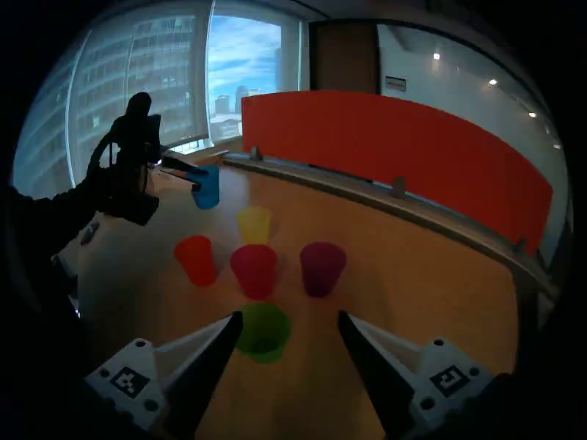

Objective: Pour water

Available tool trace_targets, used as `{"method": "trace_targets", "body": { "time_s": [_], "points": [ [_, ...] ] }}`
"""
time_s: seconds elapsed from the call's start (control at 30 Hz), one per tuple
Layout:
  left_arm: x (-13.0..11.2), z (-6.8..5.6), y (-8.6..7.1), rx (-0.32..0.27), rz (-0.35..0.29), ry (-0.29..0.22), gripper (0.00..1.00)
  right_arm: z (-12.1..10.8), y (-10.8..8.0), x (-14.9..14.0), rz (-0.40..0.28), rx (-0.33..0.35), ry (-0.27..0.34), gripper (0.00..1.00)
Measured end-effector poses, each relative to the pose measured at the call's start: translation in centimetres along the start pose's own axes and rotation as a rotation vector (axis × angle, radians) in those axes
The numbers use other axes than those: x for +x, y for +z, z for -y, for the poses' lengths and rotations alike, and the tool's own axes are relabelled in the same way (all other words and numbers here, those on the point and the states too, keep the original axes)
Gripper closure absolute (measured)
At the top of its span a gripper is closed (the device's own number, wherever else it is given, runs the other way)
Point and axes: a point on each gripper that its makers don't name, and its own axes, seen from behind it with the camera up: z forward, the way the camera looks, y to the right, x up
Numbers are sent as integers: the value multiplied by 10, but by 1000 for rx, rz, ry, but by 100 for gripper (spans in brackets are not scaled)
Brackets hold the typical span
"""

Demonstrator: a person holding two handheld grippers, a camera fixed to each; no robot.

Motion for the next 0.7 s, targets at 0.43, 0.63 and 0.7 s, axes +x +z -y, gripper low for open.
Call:
{"method": "trace_targets", "body": {
  "time_s": [0.43,0.63,0.7],
  "points": [
    [43,-13,-30,10,-131,-4,15,7,4,-15,12,13,7,0],
    [60,-17,-40,12,-185,-19,15,10,6,-20,20,17,1,0],
    [66,-19,-43,10,-205,-26,15,11,6,-22,24,17,-1,0]
  ]
}}
